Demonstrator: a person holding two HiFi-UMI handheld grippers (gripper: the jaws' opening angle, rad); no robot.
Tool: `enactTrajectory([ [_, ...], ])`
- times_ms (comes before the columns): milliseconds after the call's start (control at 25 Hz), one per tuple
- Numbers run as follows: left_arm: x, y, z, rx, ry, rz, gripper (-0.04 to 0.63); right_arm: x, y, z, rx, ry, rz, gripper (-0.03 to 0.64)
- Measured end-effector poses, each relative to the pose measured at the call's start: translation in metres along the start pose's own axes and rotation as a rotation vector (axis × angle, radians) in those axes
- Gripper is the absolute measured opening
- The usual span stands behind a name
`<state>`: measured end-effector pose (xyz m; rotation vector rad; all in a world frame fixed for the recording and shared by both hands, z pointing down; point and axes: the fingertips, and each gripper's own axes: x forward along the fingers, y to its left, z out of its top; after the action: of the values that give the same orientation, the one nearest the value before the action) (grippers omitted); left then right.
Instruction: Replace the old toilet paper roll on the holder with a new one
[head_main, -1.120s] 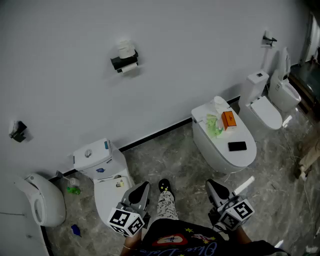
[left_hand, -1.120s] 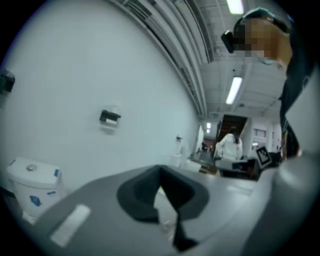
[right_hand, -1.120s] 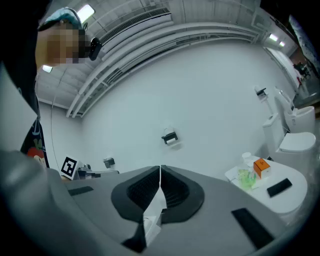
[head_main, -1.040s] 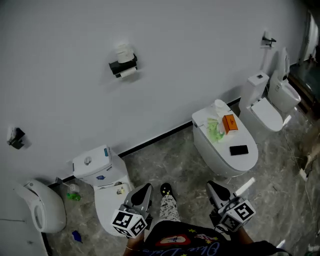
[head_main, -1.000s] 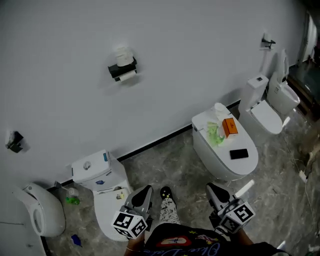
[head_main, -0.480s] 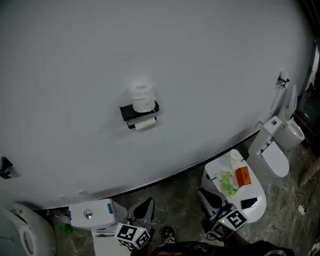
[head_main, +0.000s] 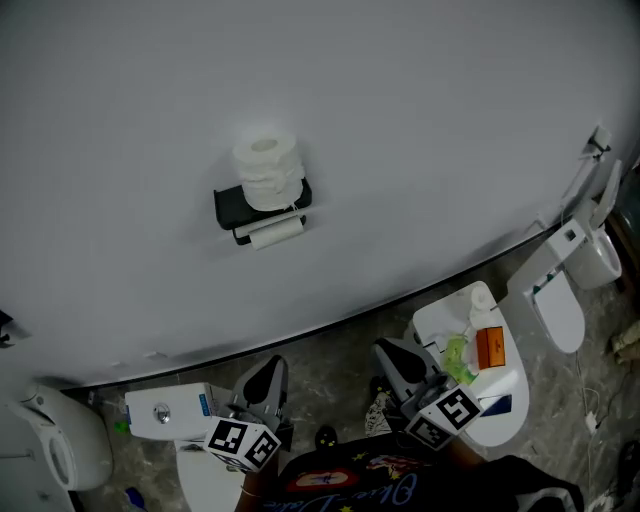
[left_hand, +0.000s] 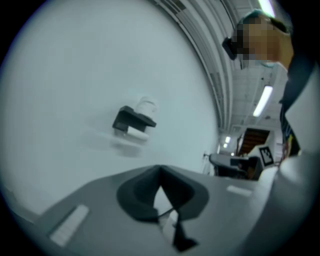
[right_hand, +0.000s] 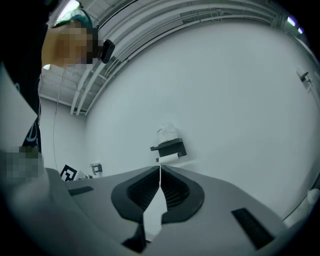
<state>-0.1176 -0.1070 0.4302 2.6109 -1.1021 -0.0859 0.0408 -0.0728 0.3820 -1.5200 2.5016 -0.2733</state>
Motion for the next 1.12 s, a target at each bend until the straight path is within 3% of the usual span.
enactTrajectory([
  [120,0.039,0.016,0.013,-0.076,-0.076,0.058,-0.012,0.022,-0.035,0.018,-0.029,0.001,0.067,0.015],
  [320,0.098,0.035,0.046,-0.468,-0.365,0.034,-0.012,0.050,-0.087,0.047,-0.043,0.002,0.150,0.015],
  [440,0.120,0.055,0.056,-0.615,-0.478,0.068,-0.012,0.057,-0.096,0.055,-0.057,-0.001,0.204,0.015],
  [520,0.132,0.064,0.067,-0.651,-0.536,0.059,-0.009,0.058,-0.097,0.057,-0.069,-0.003,0.238,0.015],
  [640,0.150,0.072,0.080,-0.698,-0.585,0.020,0.150,0.061,-0.105,0.056,-0.058,0.010,0.244,0.015],
  [920,0.181,0.095,0.085,-0.793,-0.617,0.002,0.256,0.061,-0.117,0.055,-0.048,0.017,0.213,0.015],
  [1120,0.195,0.111,0.092,-0.818,-0.663,-0.010,0.264,0.065,-0.117,0.054,-0.050,0.020,0.198,0.015],
])
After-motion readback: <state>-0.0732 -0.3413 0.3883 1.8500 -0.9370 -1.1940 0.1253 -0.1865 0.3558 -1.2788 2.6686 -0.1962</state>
